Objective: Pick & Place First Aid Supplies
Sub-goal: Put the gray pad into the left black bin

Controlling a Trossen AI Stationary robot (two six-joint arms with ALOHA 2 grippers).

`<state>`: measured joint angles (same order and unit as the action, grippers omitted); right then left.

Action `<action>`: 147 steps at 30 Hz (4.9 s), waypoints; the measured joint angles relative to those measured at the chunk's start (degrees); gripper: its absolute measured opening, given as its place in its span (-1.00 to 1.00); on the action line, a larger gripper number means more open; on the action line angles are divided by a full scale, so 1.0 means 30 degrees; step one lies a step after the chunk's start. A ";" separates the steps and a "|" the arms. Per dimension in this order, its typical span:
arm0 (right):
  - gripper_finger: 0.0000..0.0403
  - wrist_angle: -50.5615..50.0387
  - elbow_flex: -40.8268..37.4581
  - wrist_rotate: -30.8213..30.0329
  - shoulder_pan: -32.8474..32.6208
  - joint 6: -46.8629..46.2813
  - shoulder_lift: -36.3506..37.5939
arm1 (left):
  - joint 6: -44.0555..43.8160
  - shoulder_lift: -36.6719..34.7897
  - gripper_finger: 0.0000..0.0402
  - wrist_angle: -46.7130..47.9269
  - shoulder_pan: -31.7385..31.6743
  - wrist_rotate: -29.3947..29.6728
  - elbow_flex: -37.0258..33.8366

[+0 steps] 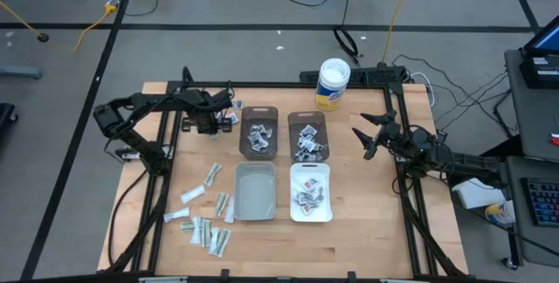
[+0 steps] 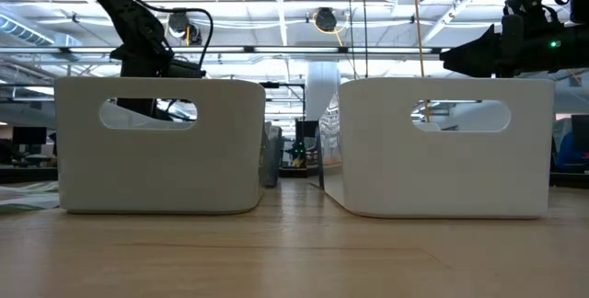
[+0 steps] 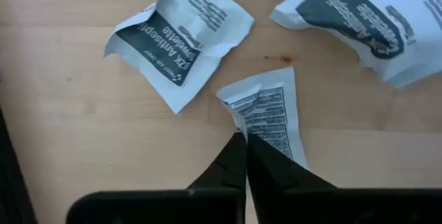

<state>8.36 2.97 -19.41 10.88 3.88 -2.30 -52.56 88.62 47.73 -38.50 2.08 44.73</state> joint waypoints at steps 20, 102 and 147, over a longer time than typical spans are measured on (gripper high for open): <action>0.38 0.0000 0.0000 0.0013 0.0004 -0.0007 0.0001 | 0.7042 -0.2968 -0.99 0.4504 0.0897 -0.1190 0.2720; 0.38 0.0000 -0.0001 0.0005 0.0004 -0.0007 -0.0002 | 1.6859 0.9241 0.57 0.5158 0.4499 -0.2184 1.6404; 0.38 0.0000 0.0003 0.0005 0.0004 -0.0007 -0.0002 | 1.7582 0.3451 0.48 0.5676 -0.2183 -0.2140 1.0701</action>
<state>8.36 2.98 -19.40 10.90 3.86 -2.30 0.18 98.97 64.75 -45.05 -4.34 76.83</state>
